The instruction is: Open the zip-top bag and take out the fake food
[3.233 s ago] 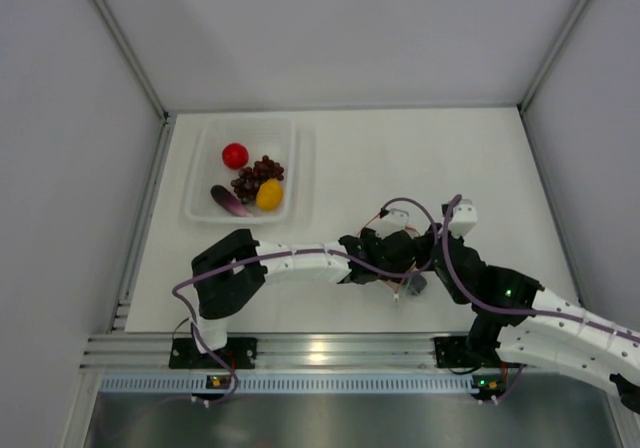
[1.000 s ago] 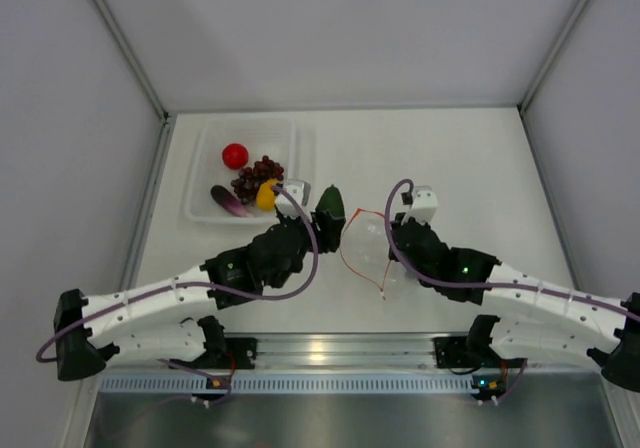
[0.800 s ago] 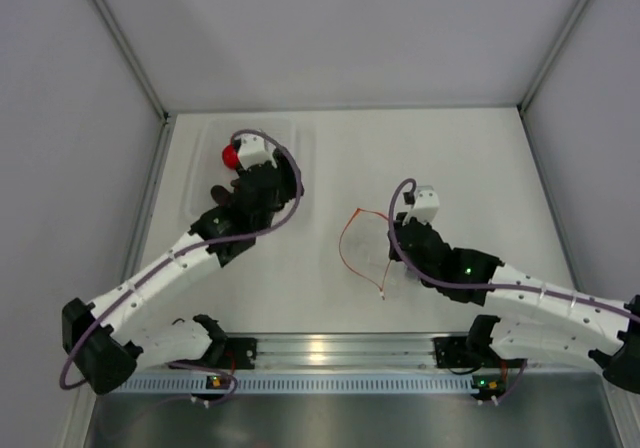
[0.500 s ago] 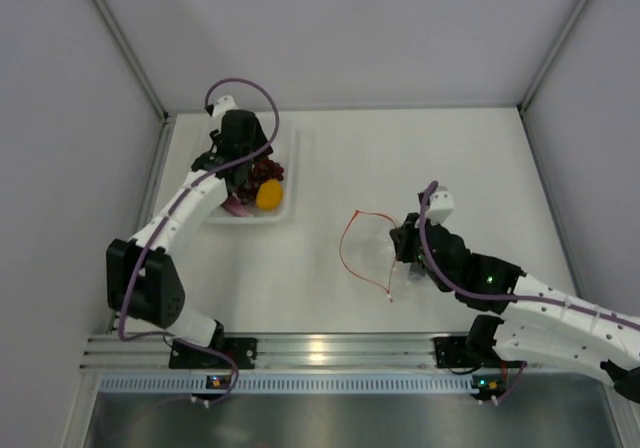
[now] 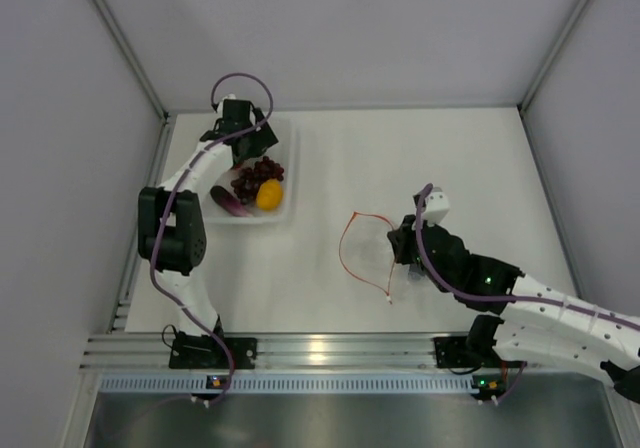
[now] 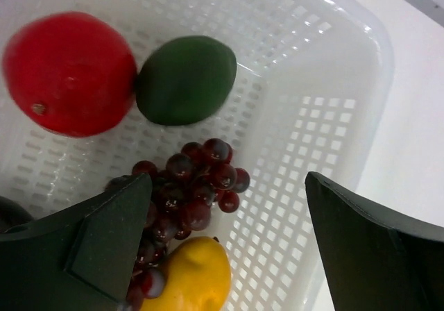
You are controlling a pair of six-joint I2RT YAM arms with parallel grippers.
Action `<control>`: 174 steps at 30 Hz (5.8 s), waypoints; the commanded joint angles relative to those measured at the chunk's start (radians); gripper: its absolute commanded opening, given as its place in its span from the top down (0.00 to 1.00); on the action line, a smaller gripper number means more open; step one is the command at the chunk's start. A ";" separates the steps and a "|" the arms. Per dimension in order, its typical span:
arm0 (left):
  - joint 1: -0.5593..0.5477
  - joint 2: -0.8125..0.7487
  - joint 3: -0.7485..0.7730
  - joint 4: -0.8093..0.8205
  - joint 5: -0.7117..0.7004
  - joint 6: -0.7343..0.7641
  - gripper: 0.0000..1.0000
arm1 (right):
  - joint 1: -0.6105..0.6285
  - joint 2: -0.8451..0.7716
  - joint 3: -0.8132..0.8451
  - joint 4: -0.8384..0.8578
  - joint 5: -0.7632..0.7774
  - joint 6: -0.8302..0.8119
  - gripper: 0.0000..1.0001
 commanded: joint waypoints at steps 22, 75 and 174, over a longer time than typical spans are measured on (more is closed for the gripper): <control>-0.952 -0.712 -0.441 0.241 -0.165 -0.089 0.21 | -0.022 0.008 0.066 0.184 -0.026 0.070 1.00; -0.729 -0.471 -0.246 -0.188 -0.498 0.030 1.00 | -0.025 -0.301 -0.180 0.257 0.034 0.295 1.00; -0.960 -0.330 -0.498 -0.072 -0.364 -0.152 0.39 | -0.181 -0.207 -0.262 0.344 -0.240 0.330 1.00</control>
